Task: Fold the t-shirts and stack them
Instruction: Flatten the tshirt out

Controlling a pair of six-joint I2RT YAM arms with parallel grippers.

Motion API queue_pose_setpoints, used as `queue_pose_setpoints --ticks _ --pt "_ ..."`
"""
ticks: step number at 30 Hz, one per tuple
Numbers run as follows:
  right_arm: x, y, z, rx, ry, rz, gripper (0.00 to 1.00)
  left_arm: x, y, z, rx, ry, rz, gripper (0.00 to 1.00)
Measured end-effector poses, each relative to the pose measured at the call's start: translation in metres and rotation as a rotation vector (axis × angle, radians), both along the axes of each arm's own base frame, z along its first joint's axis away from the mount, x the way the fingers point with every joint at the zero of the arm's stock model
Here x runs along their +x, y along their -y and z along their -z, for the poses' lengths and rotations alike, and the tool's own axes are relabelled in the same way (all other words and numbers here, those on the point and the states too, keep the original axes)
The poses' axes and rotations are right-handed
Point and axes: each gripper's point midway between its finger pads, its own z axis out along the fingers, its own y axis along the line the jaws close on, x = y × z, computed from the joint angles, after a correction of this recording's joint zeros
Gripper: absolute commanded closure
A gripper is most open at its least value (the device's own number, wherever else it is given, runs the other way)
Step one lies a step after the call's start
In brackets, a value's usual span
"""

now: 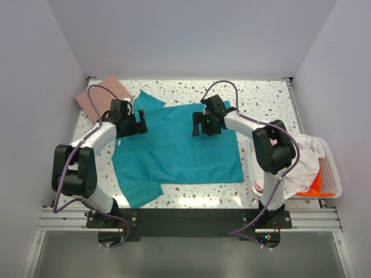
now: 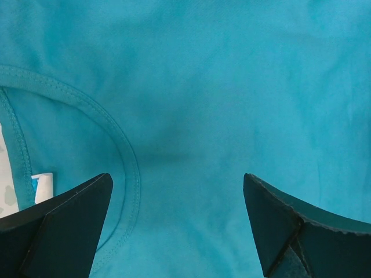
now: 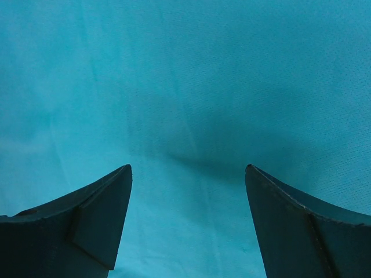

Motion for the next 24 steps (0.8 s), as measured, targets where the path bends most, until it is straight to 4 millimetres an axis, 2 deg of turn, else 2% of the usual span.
queue_pose_setpoints --ticks 4,13,18,24 --pt "0.001 0.004 0.011 -0.031 -0.021 0.019 0.18 -0.007 -0.001 0.013 0.007 -0.03 0.001 0.0" --pt "0.013 0.013 0.012 -0.093 -0.003 0.072 0.18 -0.005 -0.001 0.047 0.02 -0.087 0.019 0.0" --pt "0.021 0.021 0.015 -0.145 -0.008 0.118 0.18 0.014 0.002 0.049 0.017 -0.035 0.034 0.0" --pt "0.031 0.025 0.016 -0.179 -0.014 0.159 0.18 0.057 0.006 0.048 0.022 0.03 0.05 0.0"
